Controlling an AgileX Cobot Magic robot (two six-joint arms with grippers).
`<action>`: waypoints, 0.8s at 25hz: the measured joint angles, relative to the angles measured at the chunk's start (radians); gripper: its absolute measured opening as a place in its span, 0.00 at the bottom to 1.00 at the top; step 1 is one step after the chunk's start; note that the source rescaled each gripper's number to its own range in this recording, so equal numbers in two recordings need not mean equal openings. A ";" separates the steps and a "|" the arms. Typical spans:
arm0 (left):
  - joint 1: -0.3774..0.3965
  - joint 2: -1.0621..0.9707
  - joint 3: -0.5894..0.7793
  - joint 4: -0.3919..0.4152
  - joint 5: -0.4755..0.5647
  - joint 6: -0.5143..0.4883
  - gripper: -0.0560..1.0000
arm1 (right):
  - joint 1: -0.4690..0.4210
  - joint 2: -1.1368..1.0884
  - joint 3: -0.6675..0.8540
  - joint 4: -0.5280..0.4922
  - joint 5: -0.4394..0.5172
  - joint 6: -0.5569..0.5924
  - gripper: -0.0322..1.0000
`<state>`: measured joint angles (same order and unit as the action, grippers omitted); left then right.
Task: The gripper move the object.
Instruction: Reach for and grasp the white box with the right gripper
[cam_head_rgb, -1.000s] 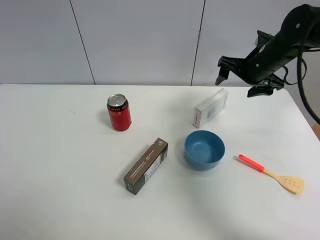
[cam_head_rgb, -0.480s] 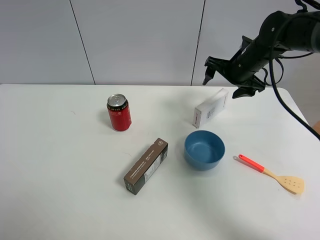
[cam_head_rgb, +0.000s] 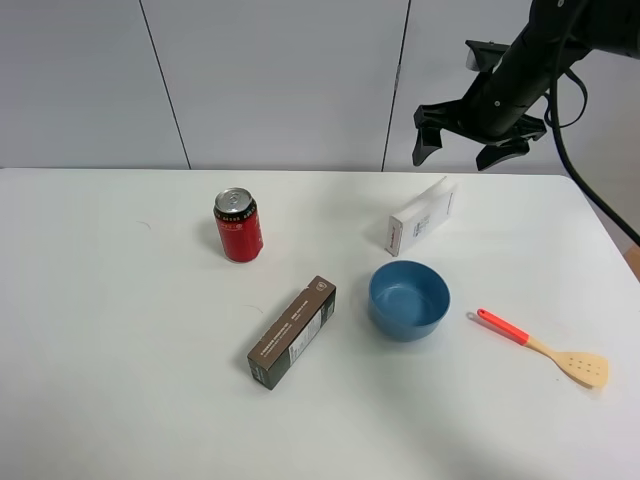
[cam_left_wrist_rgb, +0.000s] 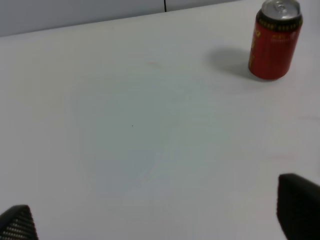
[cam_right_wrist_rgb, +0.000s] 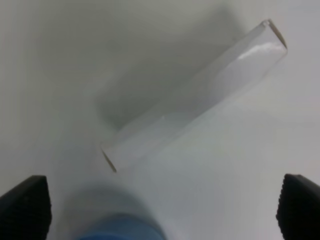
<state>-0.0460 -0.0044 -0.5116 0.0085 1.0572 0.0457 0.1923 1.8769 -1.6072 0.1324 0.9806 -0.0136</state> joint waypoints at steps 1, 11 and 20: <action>0.000 0.000 0.000 0.000 0.000 0.000 1.00 | 0.000 0.000 -0.002 -0.009 0.012 -0.027 0.87; 0.000 0.000 0.000 0.000 0.000 0.000 1.00 | -0.013 0.020 -0.006 -0.058 0.024 -0.053 0.87; 0.000 0.000 0.000 0.000 0.000 0.000 1.00 | -0.008 0.064 -0.006 0.015 0.047 0.238 0.87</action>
<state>-0.0460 -0.0044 -0.5116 0.0085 1.0572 0.0457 0.1842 1.9411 -1.6136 0.1474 1.0278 0.2243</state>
